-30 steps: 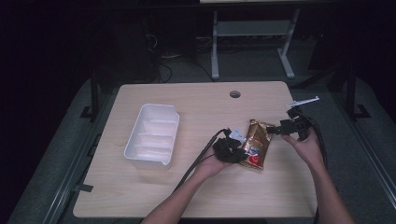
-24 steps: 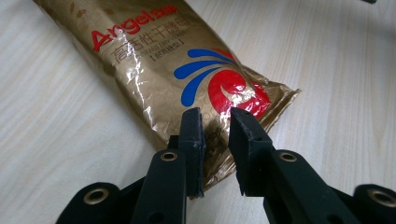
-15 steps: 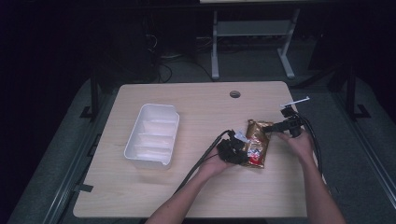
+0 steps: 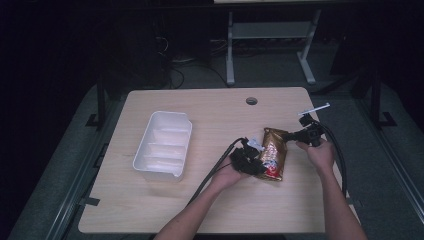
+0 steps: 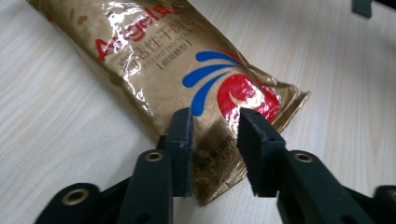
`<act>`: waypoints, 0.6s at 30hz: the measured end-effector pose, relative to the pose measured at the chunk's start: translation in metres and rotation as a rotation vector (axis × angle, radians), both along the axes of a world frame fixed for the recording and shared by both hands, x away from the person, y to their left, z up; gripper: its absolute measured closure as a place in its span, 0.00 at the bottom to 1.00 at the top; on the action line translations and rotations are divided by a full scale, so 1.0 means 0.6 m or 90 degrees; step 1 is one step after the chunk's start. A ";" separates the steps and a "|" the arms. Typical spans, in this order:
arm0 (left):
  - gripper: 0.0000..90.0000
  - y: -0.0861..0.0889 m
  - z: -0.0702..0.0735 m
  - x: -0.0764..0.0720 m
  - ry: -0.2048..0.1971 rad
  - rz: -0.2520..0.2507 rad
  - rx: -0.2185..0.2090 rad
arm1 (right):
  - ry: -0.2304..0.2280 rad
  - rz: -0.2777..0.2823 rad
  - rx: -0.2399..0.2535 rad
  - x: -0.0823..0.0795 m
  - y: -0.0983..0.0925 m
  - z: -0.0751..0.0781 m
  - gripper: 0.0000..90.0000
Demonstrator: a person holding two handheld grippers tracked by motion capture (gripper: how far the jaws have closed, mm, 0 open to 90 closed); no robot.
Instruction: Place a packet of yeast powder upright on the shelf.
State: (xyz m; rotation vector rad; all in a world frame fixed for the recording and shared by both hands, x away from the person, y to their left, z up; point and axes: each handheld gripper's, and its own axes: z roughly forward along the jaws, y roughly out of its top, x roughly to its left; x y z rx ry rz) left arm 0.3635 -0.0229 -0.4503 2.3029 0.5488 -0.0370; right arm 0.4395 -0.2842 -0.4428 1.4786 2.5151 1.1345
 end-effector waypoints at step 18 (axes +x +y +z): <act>0.34 0.013 -0.010 0.024 0.063 0.043 -0.088 | -0.140 0.065 0.053 -0.076 -0.007 0.092 1.00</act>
